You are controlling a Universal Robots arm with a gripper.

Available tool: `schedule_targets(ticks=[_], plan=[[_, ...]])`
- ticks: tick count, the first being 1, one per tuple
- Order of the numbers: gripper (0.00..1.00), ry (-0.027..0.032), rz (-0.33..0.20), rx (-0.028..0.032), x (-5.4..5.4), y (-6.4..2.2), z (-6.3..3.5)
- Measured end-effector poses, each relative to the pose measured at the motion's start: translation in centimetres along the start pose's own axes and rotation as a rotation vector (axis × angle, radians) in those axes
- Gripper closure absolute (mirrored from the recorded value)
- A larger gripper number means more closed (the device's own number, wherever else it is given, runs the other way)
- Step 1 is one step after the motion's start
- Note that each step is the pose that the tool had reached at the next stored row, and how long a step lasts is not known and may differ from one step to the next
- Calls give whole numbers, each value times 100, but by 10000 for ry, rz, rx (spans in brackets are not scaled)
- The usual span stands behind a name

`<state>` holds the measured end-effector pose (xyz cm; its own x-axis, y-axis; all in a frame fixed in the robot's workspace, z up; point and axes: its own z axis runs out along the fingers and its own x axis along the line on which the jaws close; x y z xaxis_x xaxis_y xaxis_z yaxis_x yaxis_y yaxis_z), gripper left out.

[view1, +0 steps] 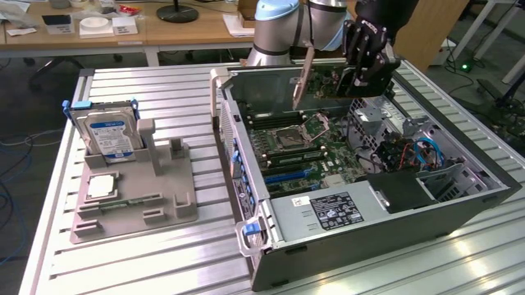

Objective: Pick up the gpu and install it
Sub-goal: 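Insert the gpu into the slot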

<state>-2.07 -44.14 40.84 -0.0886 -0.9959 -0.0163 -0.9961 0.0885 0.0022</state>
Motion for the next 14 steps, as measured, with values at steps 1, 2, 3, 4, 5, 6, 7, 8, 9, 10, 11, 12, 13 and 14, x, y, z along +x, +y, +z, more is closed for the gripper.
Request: schedule_targets(ticks=[1,2,3,4,5,6,7,8,9,10,11,12,13,14], plan=[[72,-3,-8,29,0,1,8],[72,-4,-16,62,0,1,12],[72,-5,-18,86,0,1,13],[72,-5,-18,99,0,2,13],[72,-5,-19,101,1,1,13],[72,-6,-19,102,0,1,13],[72,-6,-19,102,1,2,13],[72,-7,-18,102,1,3,14],[72,-8,-18,103,1,3,17],[72,-8,-17,103,1,4,20],[72,-5,-17,102,1,4,20],[72,-5,-18,101,1,4,21],[72,-5,-18,97,1,5,23],[72,-6,-17,88,1,5,27]])
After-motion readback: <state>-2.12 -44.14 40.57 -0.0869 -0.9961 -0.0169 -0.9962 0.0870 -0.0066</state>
